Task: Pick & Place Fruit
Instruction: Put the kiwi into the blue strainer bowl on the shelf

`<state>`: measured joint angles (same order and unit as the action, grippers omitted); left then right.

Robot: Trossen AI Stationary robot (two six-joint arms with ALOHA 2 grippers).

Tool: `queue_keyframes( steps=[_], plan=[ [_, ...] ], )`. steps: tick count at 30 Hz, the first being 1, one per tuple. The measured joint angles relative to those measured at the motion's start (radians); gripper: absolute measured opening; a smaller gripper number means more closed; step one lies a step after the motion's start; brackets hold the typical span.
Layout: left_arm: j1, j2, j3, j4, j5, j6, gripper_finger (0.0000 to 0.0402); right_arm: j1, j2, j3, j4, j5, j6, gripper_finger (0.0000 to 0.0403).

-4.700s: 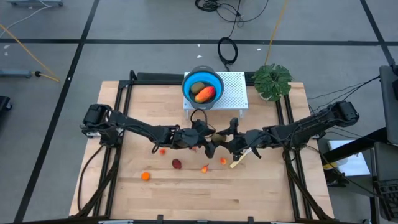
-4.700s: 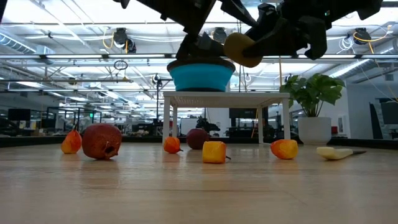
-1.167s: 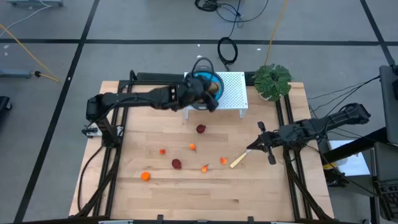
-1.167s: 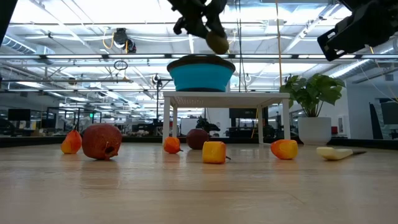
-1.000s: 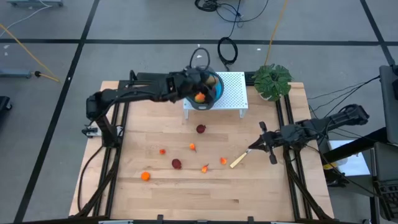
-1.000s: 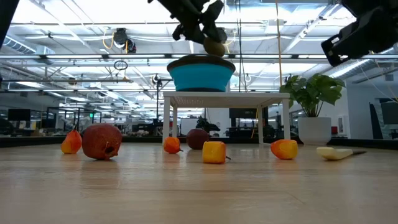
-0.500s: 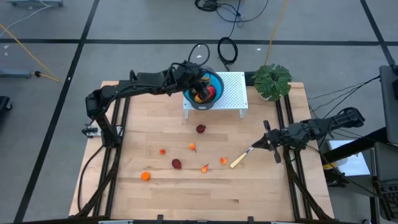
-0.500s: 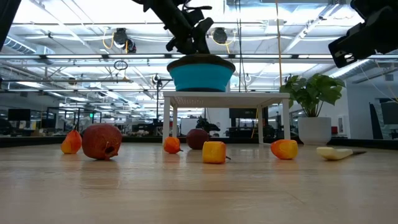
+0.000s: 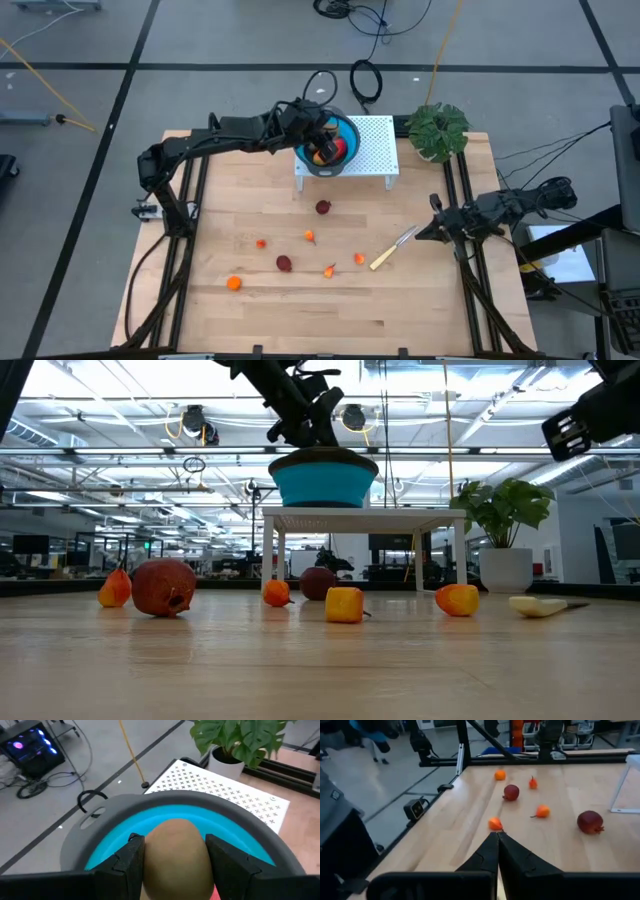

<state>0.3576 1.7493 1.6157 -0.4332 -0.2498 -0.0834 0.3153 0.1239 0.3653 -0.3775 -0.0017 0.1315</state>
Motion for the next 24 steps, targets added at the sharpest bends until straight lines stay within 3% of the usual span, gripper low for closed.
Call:
queue_keyframes(
  steps=[8,24],
  plan=[
    [-0.006,0.0,0.0,0.002,0.036,-0.004,0.0181,-0.027,-0.001,-0.029,0.005,0.029,-0.041,0.0],
    [0.018,0.012,0.0,0.016,0.008,0.048,0.0182,-0.101,-0.002,-0.077,0.066,0.023,-0.015,0.0]
  ],
)
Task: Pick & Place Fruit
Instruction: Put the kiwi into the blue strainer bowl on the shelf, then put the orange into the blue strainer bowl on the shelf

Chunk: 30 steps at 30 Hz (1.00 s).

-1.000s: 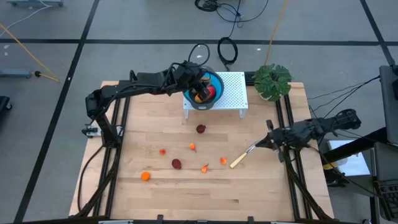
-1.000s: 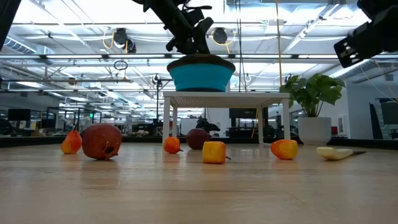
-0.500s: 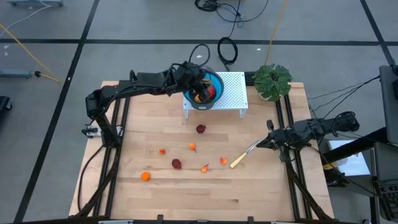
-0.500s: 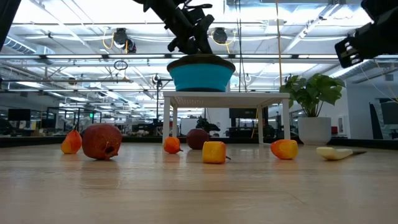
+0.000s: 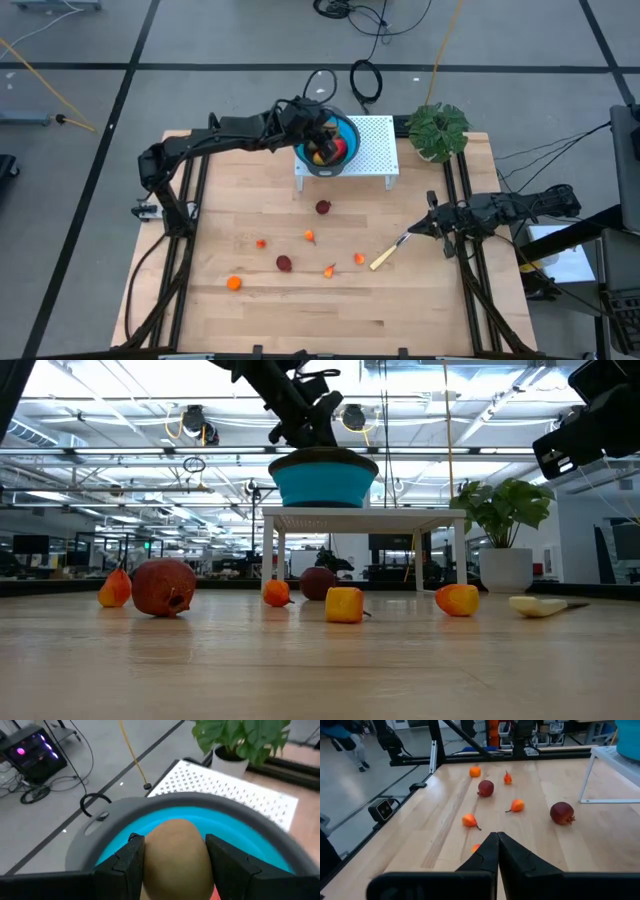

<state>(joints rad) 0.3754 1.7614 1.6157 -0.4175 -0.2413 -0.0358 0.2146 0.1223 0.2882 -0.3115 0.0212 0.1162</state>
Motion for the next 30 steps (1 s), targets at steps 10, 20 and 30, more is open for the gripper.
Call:
queue_keyframes(
  steps=[10,20,30],
  plan=[
    [0.028,0.029,-0.001,0.013,0.012,0.031,0.0182,0.0,0.0,0.0,0.0,0.002,0.01,0.0],
    [0.032,0.05,-0.001,0.004,0.028,0.025,0.0234,0.0,0.0,0.0,0.0,0.003,0.011,0.0],
    [0.028,-0.039,-0.001,-0.01,-0.022,0.058,0.0275,0.0,0.0,0.0,0.0,0.003,0.012,0.0]
  ],
)
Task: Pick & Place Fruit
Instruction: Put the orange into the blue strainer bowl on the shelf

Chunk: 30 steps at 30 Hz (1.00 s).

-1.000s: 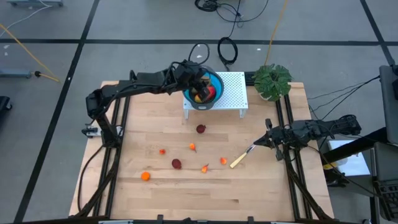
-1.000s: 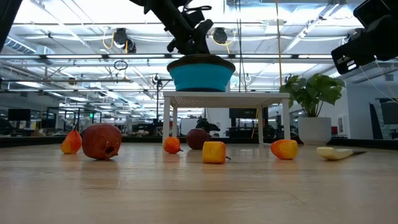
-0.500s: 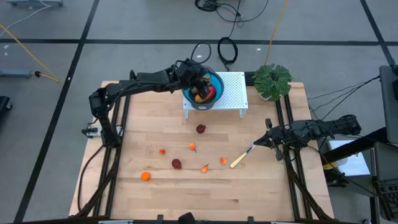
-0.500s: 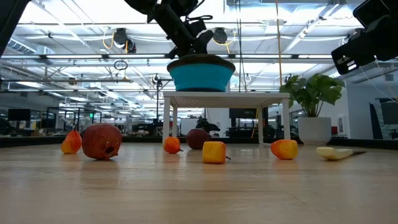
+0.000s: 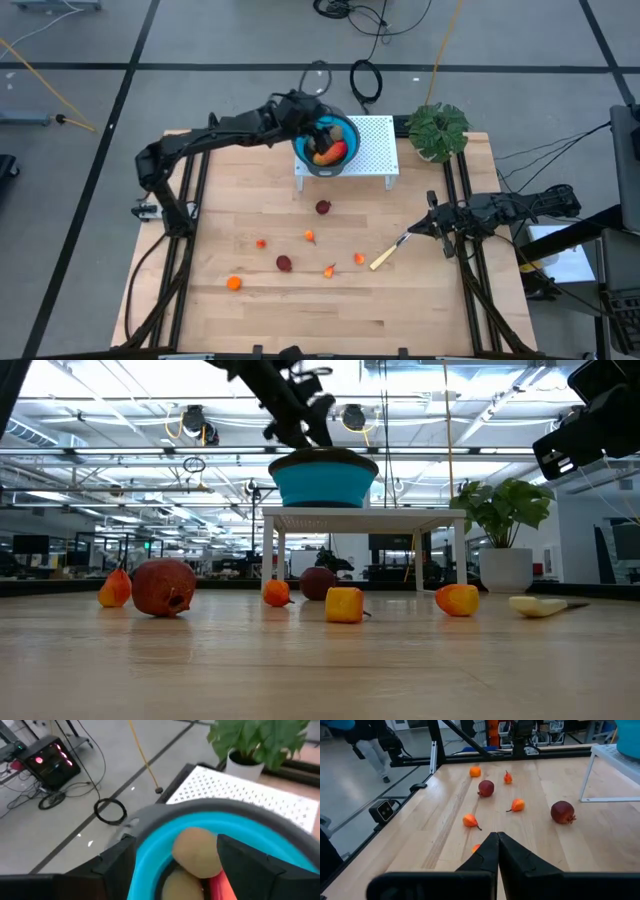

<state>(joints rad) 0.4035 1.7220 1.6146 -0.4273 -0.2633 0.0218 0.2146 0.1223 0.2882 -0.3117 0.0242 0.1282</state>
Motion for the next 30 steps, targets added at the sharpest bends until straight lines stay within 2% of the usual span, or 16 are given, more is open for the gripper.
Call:
queue_keyframes(
  steps=[5,12,21,30],
  plan=[
    [-0.072,-0.097,0.0,-0.087,0.001,-0.128,0.0278,0.0,0.0,0.0,0.0,0.0,0.021,0.0],
    [-0.263,-0.182,0.001,-0.294,0.0,-0.315,0.0278,0.0,0.0,0.0,0.0,0.0,0.013,0.0],
    [-0.5,-0.174,0.001,-0.455,0.0,-0.641,0.0278,0.0,0.0,0.0,-0.001,0.0,0.01,0.0],
    [-0.648,-0.162,0.001,-0.526,-0.026,-0.871,0.0278,0.0,0.0,0.0,-0.001,0.0,0.01,0.0]
  ],
)
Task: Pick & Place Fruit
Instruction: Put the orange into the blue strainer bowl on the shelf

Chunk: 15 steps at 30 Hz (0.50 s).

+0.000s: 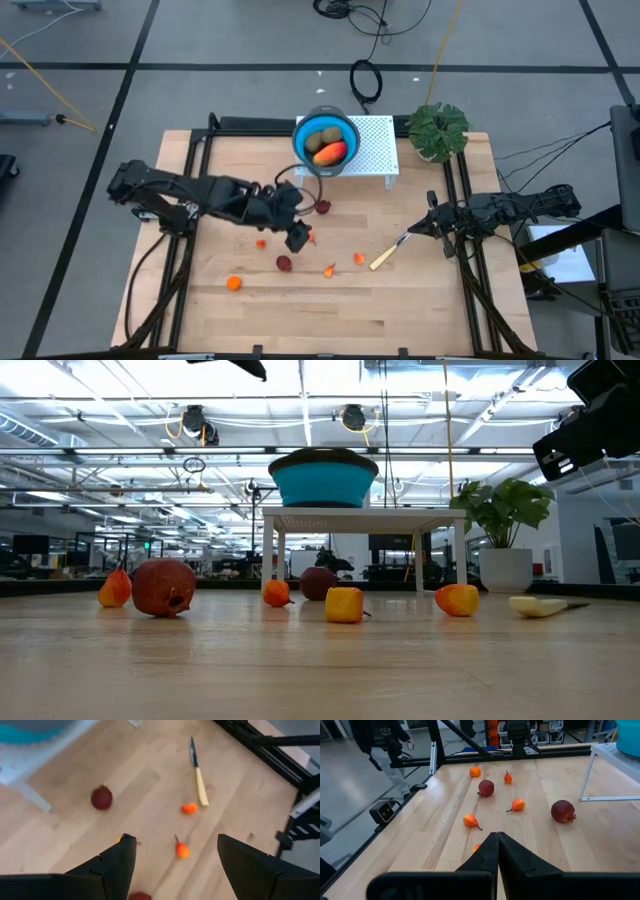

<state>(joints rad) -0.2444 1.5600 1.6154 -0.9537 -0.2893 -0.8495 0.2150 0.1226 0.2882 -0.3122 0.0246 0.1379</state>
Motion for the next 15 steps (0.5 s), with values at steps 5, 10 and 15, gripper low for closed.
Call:
queue_keyframes(
  steps=[5,10,15],
  plan=[
    [-0.05,0.009,-0.001,-0.052,0.0,-0.105,0.0278,0.0,0.0,0.0,0.0,0.0,0.0,0.0],
    [-0.106,0.018,-0.02,-0.09,0.001,-0.191,0.0278,0.0,0.0,0.0,0.0,0.0,0.0,0.0],
    [-0.163,0.021,-0.068,-0.111,0.012,-0.29,0.0278,0.0,0.0,0.0,0.0,0.0,0.0,0.0]
  ],
)
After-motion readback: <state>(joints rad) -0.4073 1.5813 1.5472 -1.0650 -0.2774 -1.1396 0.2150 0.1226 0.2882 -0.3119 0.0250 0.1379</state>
